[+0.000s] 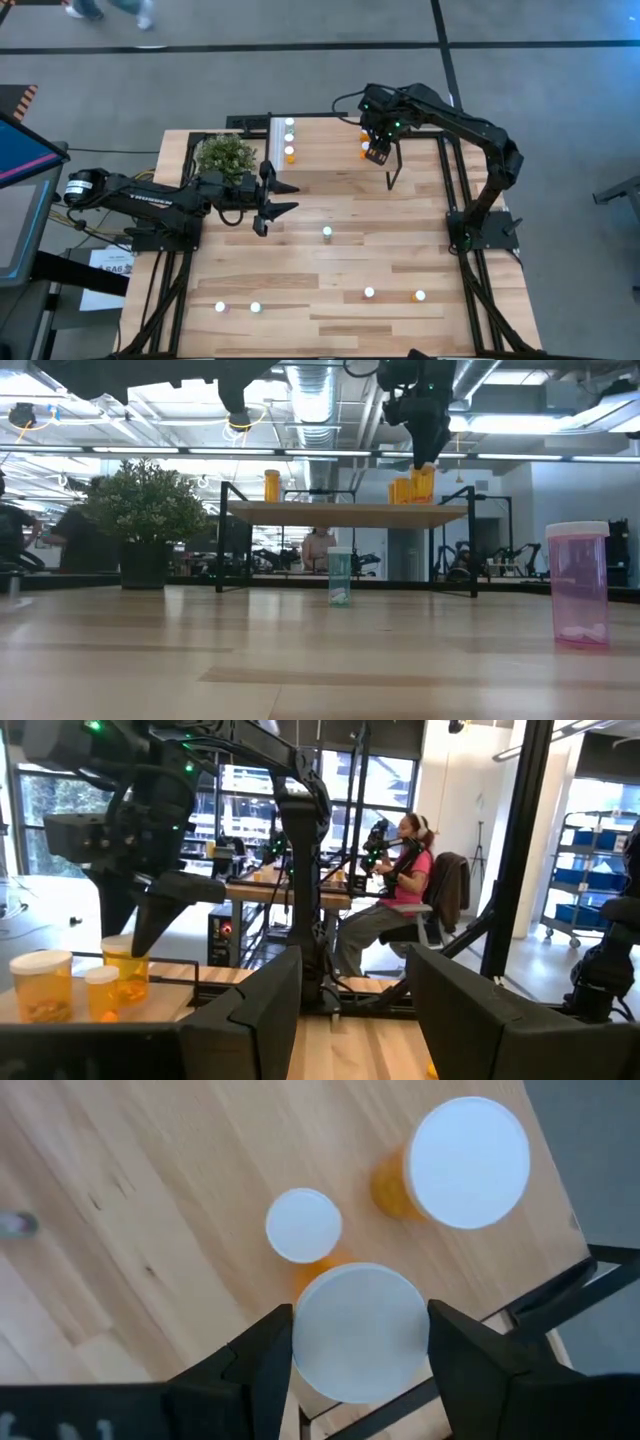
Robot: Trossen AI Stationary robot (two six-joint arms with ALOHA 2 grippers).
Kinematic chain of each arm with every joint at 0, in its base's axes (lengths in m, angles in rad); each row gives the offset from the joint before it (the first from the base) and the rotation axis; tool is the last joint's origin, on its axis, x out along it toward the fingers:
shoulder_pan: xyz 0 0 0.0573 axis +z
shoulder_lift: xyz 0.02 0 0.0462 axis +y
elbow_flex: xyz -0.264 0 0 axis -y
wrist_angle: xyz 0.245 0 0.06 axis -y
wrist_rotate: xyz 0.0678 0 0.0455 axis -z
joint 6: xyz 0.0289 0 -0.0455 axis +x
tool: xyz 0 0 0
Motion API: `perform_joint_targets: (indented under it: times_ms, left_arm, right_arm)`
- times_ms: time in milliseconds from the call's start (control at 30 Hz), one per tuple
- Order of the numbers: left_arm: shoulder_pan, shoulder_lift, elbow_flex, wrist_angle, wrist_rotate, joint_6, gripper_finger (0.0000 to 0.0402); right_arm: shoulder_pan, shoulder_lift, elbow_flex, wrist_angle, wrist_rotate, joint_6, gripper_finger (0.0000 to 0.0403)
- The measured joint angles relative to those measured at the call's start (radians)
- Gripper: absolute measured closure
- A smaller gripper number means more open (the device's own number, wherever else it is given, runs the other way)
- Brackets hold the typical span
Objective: Pick and place medicine bottles onto shelf by color
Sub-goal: Put the orange large pill bottle on the shelf
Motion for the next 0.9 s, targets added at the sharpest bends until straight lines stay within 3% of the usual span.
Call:
perform_joint_targets:
  times_ms: [900]
  left_arm:
    - [0.000,0.000,0.000,0.004,0.017,-0.004,0.0230]
  right_arm:
    - [0.000,0.000,0.000,-0.024,0.003,-0.007,0.0184]
